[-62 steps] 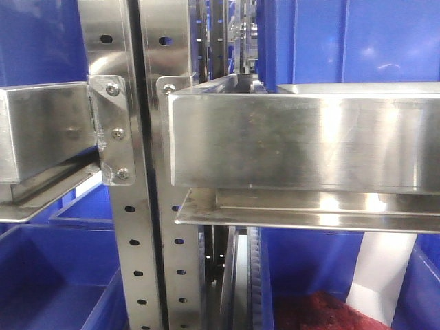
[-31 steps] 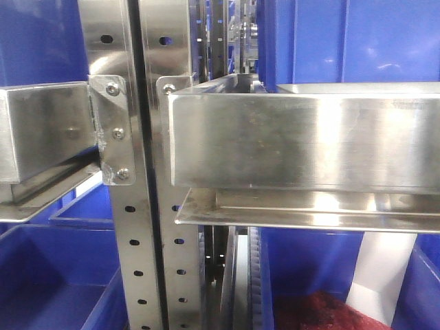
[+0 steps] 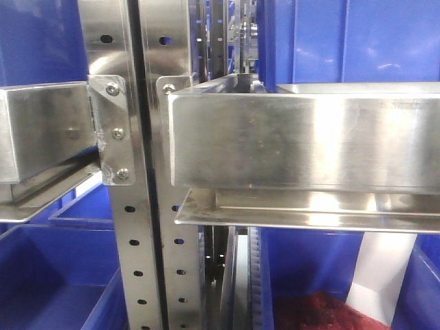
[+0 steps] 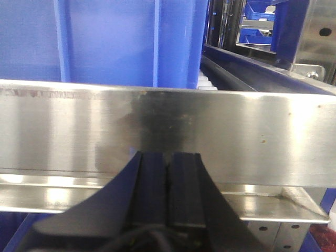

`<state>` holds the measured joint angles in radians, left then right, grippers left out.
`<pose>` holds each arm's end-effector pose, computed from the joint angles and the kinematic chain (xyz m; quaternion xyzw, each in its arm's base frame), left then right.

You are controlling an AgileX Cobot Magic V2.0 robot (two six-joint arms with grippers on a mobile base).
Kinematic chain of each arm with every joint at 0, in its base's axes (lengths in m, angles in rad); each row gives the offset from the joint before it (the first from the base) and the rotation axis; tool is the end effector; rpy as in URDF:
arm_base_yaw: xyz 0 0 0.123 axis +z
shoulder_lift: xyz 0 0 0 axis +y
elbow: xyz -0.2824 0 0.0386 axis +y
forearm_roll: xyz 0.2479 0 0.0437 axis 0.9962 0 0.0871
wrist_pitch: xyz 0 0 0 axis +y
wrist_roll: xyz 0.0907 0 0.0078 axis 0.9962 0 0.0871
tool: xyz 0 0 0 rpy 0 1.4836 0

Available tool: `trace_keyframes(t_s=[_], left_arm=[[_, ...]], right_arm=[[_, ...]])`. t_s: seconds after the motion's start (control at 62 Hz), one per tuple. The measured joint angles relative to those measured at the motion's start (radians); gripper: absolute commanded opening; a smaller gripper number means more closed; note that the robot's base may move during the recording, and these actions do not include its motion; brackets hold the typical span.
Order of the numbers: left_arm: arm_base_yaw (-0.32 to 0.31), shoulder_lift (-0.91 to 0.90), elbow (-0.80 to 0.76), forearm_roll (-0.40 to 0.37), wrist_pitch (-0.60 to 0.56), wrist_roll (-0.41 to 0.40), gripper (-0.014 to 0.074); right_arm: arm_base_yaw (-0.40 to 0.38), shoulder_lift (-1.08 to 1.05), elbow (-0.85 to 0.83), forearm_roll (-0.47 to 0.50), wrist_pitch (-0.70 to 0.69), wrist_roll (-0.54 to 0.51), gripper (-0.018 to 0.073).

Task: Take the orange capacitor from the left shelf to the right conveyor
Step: 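Lift the orange cylinder off the shelf tray with the right gripper, then drive the base away from the shelf holding the cylinder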

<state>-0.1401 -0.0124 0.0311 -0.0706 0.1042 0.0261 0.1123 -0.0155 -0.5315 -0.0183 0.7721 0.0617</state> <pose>0.0561 -0.0086 0.1938 0.0371 0.7186 -0.0665 0.6913 -0.0037 -0.0016 0.3108 -0.0198 0.7539 0.0480 0.6550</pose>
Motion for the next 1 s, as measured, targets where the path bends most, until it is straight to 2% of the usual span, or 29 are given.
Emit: trace_keyframes(t_s=[1.0], left_arm=[[0.0,0.0,0.0,0.0,0.0,0.0,-0.0127]], right_arm=[[0.0,0.0,0.0,0.0,0.0,0.0,0.0097]])
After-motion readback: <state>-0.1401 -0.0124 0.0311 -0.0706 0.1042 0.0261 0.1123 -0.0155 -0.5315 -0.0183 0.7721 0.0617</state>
